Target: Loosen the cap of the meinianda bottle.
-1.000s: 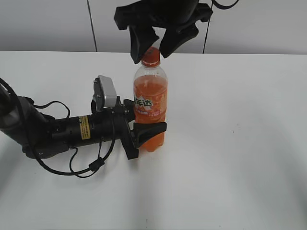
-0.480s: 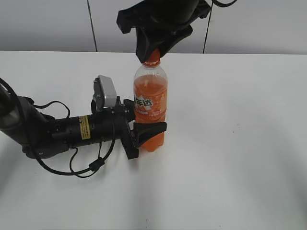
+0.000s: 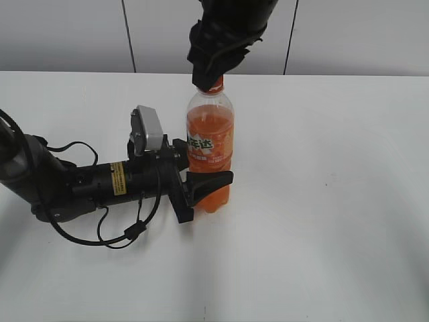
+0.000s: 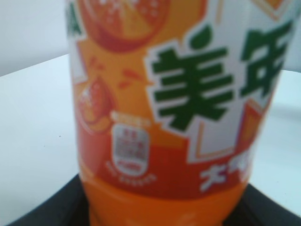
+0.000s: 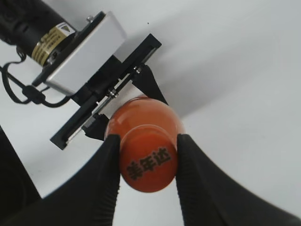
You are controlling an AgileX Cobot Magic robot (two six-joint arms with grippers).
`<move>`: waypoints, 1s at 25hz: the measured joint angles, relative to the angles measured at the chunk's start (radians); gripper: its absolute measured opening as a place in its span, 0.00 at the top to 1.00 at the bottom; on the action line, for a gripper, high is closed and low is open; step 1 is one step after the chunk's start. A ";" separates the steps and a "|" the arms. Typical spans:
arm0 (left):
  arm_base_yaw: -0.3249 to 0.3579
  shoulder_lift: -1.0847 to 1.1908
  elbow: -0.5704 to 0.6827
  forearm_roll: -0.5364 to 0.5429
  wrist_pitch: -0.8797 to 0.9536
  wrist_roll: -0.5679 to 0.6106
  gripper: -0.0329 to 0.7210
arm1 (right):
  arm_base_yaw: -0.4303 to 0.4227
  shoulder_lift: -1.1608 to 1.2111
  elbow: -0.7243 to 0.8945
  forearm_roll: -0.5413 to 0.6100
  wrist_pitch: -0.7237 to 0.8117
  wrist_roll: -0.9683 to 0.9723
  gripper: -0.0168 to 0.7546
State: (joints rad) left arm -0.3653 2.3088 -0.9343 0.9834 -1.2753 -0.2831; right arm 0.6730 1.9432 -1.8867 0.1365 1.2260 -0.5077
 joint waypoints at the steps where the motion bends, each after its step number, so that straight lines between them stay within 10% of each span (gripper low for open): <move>1: 0.000 0.000 0.000 0.000 0.000 0.000 0.43 | 0.000 0.000 0.000 0.000 0.000 -0.075 0.63; 25: 0.000 0.000 0.000 0.005 -0.002 0.003 0.43 | 0.000 -0.004 0.000 0.017 0.011 -1.111 0.63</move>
State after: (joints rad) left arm -0.3653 2.3088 -0.9343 0.9881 -1.2771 -0.2802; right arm 0.6730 1.9393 -1.8867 0.1538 1.2371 -1.6183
